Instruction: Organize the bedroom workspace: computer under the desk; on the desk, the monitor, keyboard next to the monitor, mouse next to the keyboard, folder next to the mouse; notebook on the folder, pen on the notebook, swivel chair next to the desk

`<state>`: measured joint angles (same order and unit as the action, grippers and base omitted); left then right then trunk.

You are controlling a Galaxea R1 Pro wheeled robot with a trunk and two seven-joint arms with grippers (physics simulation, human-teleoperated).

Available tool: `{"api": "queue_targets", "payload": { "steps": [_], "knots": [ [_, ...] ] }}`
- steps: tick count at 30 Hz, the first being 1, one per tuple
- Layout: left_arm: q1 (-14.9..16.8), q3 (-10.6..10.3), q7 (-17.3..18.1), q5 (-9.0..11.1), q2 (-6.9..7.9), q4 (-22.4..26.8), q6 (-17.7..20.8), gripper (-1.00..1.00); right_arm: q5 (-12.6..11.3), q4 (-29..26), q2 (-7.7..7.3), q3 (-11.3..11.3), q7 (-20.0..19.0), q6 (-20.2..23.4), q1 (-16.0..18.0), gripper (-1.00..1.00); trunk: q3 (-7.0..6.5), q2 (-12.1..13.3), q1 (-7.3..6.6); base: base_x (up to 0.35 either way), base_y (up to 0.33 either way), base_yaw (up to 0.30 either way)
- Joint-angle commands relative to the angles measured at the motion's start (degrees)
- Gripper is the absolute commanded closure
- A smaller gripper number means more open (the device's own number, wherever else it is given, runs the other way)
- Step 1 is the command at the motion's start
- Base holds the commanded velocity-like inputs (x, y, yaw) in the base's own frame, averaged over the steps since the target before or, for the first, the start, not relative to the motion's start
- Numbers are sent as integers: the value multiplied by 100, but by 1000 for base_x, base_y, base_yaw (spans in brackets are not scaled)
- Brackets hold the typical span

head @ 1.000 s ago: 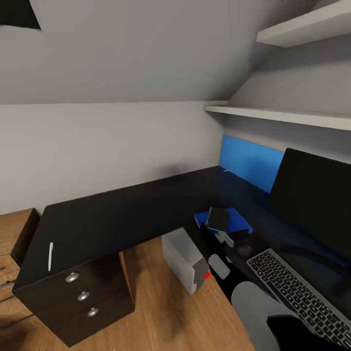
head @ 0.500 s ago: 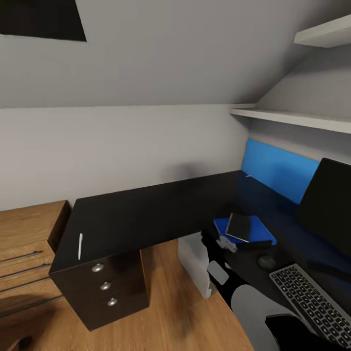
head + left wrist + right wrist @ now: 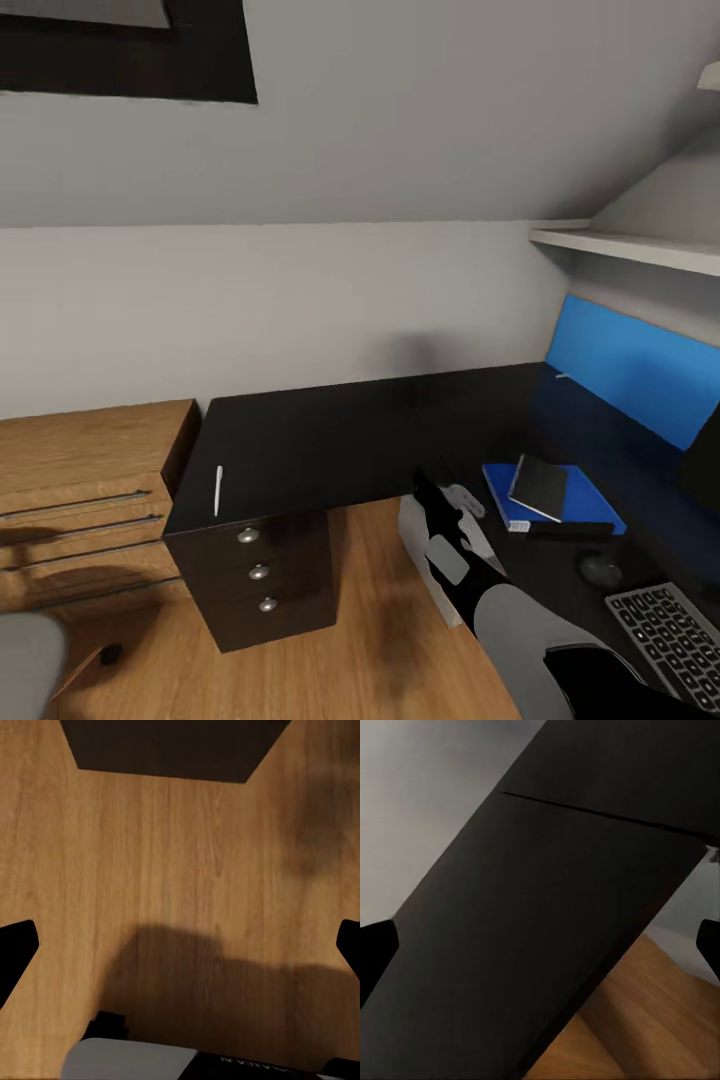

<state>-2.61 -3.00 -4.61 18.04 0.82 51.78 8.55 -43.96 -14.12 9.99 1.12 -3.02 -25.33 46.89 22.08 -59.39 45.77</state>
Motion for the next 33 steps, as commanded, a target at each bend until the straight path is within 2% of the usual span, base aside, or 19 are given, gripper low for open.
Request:
{"api": "queue_targets", "payload": {
  "steps": [1,26,31,33],
  "knots": [
    [-2,-26,-48,59,7,17,25,-100,-60,7,1,13,-32,-22,5,-100,-13,37,-22,0,0,288],
    [-2,-34,-48,59,-2,-2,28,-100,-61,6,1,12,-27,-29,5,-100,-462,1040,-571,0,0,288],
    [-2,-34,-48,59,-3,-20,27,-100,-25,6,1,20,144,-70,5,-100,-552,1241,-681,0,0,288],
    [-2,-34,-48,59,-3,-22,25,-100,62,6,1,39,215,-85,5,-100,-570,1281,-703,0,0,260]
  ]
}}
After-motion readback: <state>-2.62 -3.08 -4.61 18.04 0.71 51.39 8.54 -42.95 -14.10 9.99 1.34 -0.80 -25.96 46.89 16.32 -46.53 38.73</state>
